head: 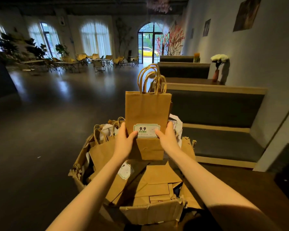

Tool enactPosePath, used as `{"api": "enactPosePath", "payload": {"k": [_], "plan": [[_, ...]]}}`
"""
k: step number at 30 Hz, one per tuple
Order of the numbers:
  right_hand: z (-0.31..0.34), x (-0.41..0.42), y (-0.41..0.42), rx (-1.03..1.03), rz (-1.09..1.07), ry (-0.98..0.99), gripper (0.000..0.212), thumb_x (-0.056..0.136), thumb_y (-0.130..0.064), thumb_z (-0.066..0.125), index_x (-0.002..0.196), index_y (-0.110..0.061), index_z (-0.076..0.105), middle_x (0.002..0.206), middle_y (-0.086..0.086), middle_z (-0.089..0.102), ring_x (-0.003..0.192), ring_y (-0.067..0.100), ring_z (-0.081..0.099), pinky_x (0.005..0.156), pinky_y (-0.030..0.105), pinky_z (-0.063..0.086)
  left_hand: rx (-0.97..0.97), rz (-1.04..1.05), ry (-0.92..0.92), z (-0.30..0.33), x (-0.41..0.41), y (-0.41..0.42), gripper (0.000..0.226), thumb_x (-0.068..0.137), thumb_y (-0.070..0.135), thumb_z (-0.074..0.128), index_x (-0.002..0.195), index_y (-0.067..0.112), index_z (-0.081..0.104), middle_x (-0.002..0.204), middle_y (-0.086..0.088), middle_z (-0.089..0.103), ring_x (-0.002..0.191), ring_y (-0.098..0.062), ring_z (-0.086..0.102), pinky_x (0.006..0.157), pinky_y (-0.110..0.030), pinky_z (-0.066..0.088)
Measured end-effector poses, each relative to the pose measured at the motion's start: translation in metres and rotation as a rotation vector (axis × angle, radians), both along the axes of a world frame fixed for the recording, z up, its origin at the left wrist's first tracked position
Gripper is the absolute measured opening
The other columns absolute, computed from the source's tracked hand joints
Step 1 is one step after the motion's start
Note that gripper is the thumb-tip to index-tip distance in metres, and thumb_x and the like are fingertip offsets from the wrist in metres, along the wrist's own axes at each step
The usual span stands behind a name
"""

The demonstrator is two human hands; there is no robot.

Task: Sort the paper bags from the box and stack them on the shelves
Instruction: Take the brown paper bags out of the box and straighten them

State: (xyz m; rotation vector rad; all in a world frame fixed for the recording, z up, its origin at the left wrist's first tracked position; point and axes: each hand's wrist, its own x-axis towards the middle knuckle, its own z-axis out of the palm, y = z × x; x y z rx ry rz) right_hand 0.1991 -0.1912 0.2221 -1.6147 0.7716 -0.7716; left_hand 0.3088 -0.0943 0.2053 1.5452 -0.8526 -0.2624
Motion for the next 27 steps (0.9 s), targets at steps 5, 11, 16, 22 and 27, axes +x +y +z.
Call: {"api": "enactPosePath", "payload": {"k": [5, 11, 16, 22, 27], "plan": [[-0.031, 0.012, 0.014, 0.042, 0.007, 0.058, 0.068, 0.098, -0.010, 0.046, 0.151, -0.009, 0.004, 0.156, 0.006, 0.019, 0.143, 0.021, 0.021, 0.113, 0.033, 0.024, 0.021, -0.002, 0.073, -0.036, 0.011, 0.001, 0.044, 0.095, 0.014, 0.051, 0.134, 0.024, 0.034, 0.125, 0.008, 0.049, 0.117, -0.008, 0.047, 0.100, -0.029, 0.040], [-0.054, 0.023, 0.021, 0.069, -0.001, 0.086, 0.069, 0.101, -0.018, 0.040, 0.150, -0.013, -0.008, 0.159, 0.002, 0.007, 0.146, 0.019, 0.008, 0.115, 0.030, 0.013, 0.006, -0.061, 0.112, -0.063, 0.016, 0.002, 0.059, 0.088, 0.025, 0.059, 0.130, 0.035, 0.018, 0.127, 0.011, 0.042, 0.116, 0.003, 0.044, 0.095, -0.014, 0.038], [-0.049, 0.025, 0.015, 0.030, -0.031, 0.026, 0.057, 0.099, -0.011, 0.043, 0.149, -0.016, 0.015, 0.151, 0.001, 0.030, 0.139, 0.016, 0.026, 0.106, 0.026, 0.025, 0.026, -0.041, 0.054, -0.065, 0.018, -0.001, 0.060, 0.092, 0.008, 0.055, 0.138, 0.022, 0.018, 0.133, 0.003, 0.040, 0.122, -0.006, 0.040, 0.105, -0.023, 0.033], [-0.027, 0.009, 0.004, -0.030, -0.108, -0.093, 0.050, 0.098, -0.013, 0.047, 0.144, -0.018, 0.027, 0.147, 0.004, 0.039, 0.136, 0.021, 0.037, 0.108, 0.042, 0.039, 0.059, -0.082, -0.099, -0.033, 0.007, -0.012, 0.065, 0.093, 0.014, 0.054, 0.147, 0.016, 0.018, 0.139, 0.008, 0.040, 0.127, -0.006, 0.039, 0.106, -0.027, 0.033], [0.003, -0.039, -0.009, -0.109, -0.144, -0.143, 0.047, 0.098, -0.011, 0.046, 0.142, -0.011, 0.032, 0.136, 0.004, 0.050, 0.120, 0.010, 0.048, 0.080, 0.004, 0.045, 0.047, -0.122, -0.141, -0.001, -0.024, -0.028, 0.054, 0.092, 0.019, 0.056, 0.141, 0.014, 0.035, 0.133, 0.004, 0.051, 0.121, -0.011, 0.048, 0.100, -0.029, 0.041]]}}
